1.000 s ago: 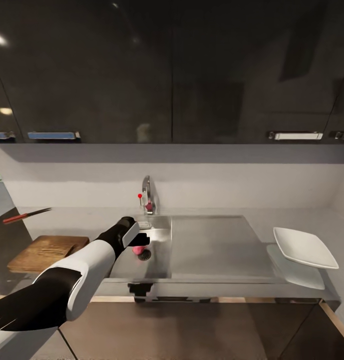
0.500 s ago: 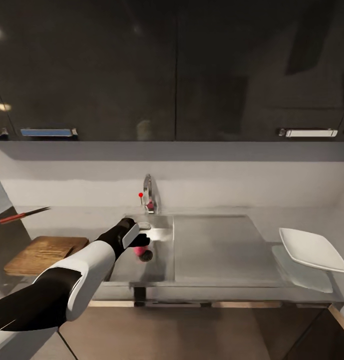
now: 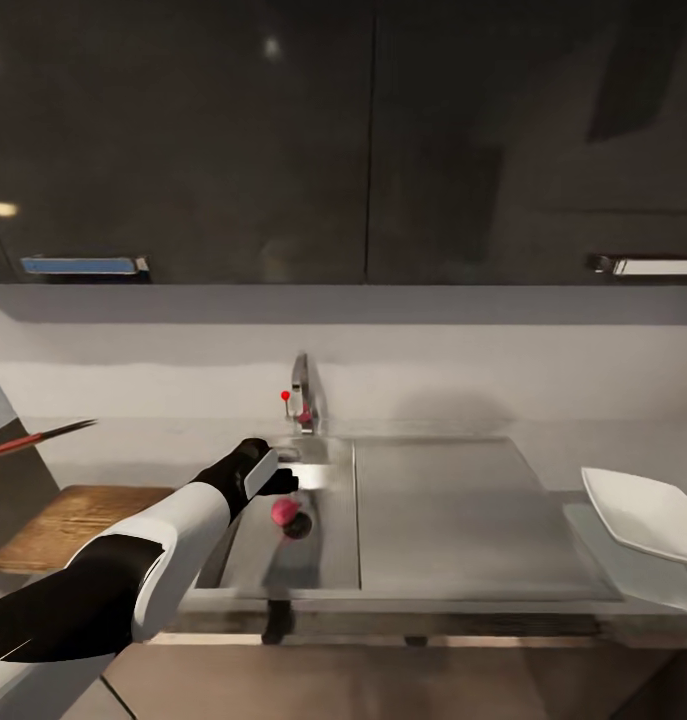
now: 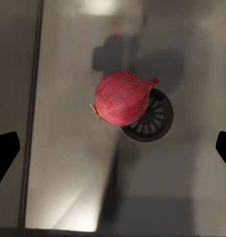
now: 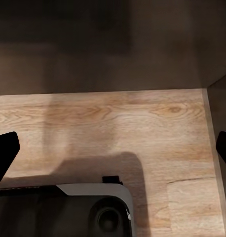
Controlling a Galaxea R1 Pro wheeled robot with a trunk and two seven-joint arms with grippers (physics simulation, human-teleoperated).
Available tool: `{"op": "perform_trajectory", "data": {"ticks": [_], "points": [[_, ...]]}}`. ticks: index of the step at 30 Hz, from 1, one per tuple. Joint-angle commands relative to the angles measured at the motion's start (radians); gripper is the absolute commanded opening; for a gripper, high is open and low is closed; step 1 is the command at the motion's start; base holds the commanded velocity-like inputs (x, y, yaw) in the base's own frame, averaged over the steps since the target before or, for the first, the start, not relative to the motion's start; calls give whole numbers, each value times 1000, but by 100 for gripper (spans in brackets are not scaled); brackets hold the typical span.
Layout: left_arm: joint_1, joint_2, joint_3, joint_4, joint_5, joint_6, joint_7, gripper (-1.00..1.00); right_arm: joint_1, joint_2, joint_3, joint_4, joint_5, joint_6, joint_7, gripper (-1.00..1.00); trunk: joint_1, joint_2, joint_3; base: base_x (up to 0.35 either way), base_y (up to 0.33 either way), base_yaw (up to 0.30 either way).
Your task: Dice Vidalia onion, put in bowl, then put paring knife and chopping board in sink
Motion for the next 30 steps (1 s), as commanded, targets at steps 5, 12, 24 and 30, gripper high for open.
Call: {"op": "perform_trajectory", "data": {"ticks": [5,12,24,30], "points": [[-1,0,-8,-1,11,4,7,100,0,0,2,-1,-2,-1,-4,100,1,-2,-2,239,3,0],[-1,-1,-8,0,11,4,7,100,0,0,2,-1,-2,-2,-4,100,1,-2,-2,168,0,0],[-1,-1,-8,23,11,4,6,100,0,0,2,-1,-2,-1,-4,100,1,-2,-3,13,0,0],[-1,0,-8,25,11,4,5,100,0,0,2,-1,-2,-1,-4,100,1,-2,-10,0,0,0]]}}
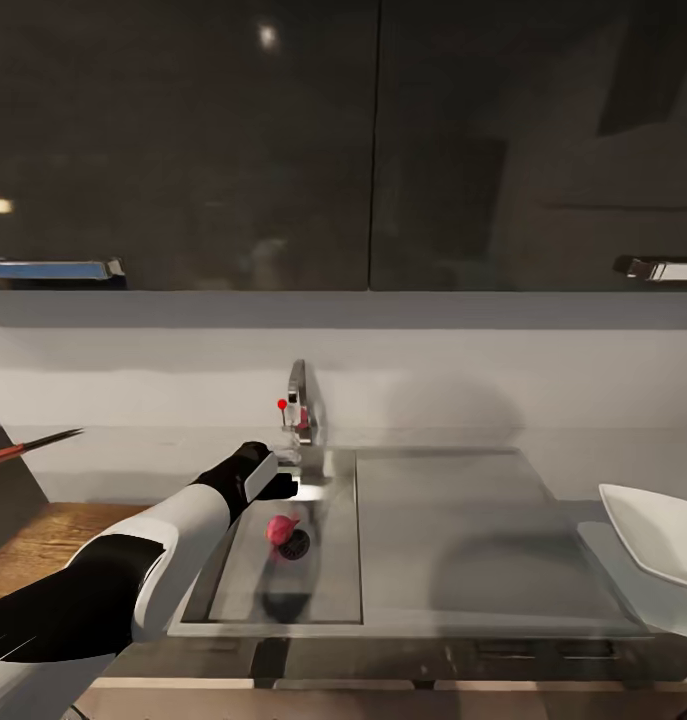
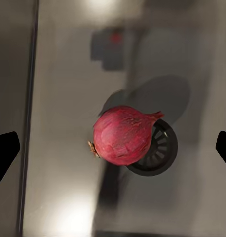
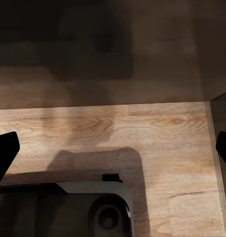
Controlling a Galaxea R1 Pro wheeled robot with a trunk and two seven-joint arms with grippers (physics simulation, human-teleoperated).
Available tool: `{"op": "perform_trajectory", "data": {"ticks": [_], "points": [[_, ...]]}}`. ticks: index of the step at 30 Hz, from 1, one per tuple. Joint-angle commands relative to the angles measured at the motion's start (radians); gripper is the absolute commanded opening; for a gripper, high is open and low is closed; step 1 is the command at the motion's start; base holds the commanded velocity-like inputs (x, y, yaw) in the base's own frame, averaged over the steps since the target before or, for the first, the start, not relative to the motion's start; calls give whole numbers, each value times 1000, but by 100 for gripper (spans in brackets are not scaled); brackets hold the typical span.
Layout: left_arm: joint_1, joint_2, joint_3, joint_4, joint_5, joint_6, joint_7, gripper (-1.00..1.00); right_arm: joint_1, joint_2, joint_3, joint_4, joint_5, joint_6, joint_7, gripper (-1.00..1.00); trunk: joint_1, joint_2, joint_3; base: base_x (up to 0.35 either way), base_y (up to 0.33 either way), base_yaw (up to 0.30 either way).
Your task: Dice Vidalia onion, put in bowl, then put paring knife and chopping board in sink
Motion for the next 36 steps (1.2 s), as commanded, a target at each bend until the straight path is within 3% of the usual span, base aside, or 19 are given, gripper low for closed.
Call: {"op": "perform_trajectory", "data": {"ticks": [1,36], "points": [[-1,0,-8,-1,11,4,7,100,0,0,2,-1,-2,-1,-4,100,1,-2,-4,0,0,0],[-1,0,-8,9,11,3,7,100,0,0,2,-1,-2,-1,-4,100,1,-2,-59,13,-22,0]]}}
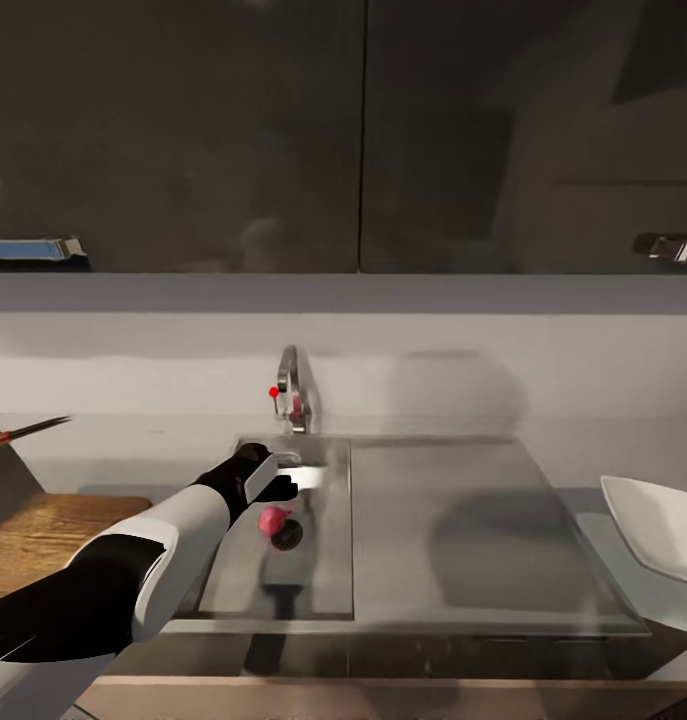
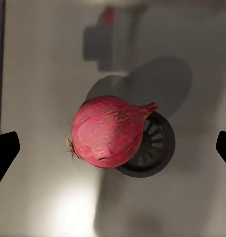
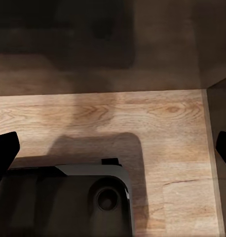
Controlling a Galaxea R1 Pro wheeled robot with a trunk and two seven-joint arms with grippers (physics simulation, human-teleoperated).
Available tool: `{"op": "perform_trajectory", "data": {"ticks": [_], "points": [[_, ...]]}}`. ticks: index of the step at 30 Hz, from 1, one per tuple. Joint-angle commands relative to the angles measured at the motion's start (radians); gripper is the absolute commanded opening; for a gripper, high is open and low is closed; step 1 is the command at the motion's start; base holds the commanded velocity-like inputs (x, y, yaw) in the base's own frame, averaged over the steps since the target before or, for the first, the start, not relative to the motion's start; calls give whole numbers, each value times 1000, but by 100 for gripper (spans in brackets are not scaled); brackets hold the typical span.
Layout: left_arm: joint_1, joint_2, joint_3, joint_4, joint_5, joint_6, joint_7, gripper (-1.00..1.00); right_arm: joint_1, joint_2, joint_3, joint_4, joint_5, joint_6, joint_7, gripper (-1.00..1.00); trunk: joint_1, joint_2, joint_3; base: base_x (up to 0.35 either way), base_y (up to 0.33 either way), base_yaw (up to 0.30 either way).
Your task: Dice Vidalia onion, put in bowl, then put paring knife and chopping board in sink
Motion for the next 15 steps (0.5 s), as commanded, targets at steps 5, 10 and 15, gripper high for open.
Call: {"op": "perform_trajectory", "data": {"ticks": [5,10,15], "points": [[0,0,-8,-1,11,2,6,100,0,0,2,-1,-2,-1,-4,100,1,-2,-10,33,45,0],[18,0,-8,-3,11,1,6,100,0,0,2,-1,-2,-1,-4,100,1,-2,-18,59,44,0],[26,0,-8,-3,10,1,5,100,0,0,2,-1,-2,-1,-4,100,1,-2,-26,10,7,0]]}}
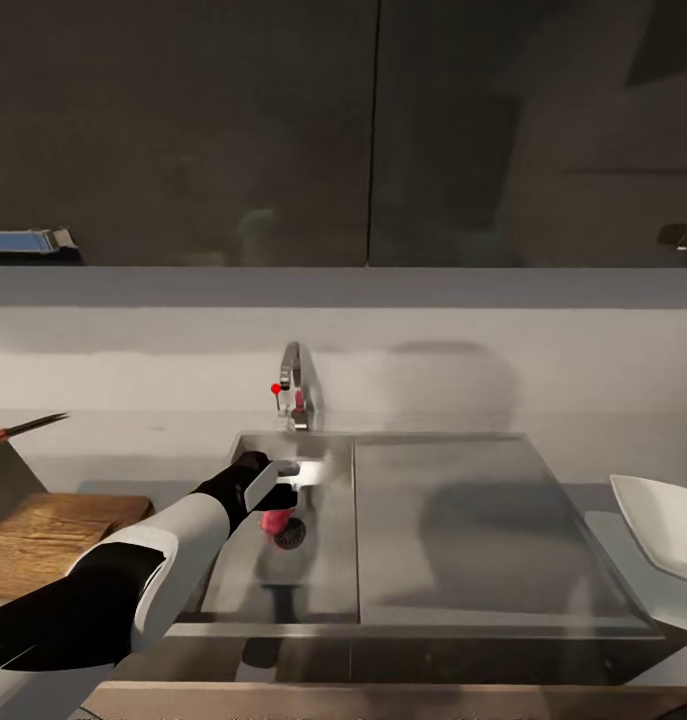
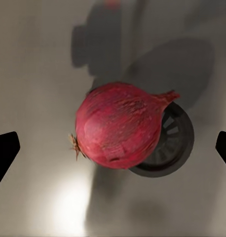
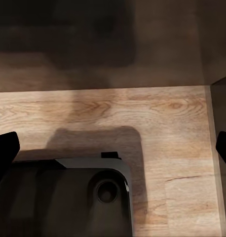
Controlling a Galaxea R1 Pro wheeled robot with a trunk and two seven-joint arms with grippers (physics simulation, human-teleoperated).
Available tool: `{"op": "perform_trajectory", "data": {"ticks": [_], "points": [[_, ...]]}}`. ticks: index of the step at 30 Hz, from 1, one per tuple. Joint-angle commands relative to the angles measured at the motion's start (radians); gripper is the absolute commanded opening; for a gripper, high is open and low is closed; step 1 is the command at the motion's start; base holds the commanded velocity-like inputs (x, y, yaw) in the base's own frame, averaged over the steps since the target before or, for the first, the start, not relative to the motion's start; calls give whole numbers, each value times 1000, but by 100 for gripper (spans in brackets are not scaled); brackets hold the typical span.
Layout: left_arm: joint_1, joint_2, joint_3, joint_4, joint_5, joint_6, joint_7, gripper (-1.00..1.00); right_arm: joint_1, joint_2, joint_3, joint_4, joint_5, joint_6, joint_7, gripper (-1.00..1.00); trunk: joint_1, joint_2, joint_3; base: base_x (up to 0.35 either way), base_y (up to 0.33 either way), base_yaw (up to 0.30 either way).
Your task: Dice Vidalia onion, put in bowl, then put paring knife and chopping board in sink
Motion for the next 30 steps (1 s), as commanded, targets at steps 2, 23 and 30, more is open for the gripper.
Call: {"op": "perform_trajectory", "data": {"ticks": [2,23,30], "points": [[0,0,-8,-2,10,4,6,100,0,0,2,-2,-2,-1,-4,100,1,-2,-5,3,2,0],[2,0,-8,-2,10,3,6,100,0,-1,2,-2,-2,-1,-4,100,1,-2,-36,26,-2,0],[2,0,-8,-1,10,3,6,100,0,-1,2,-2,-2,-1,-4,100,1,-2,-38,2,0,0]]}}
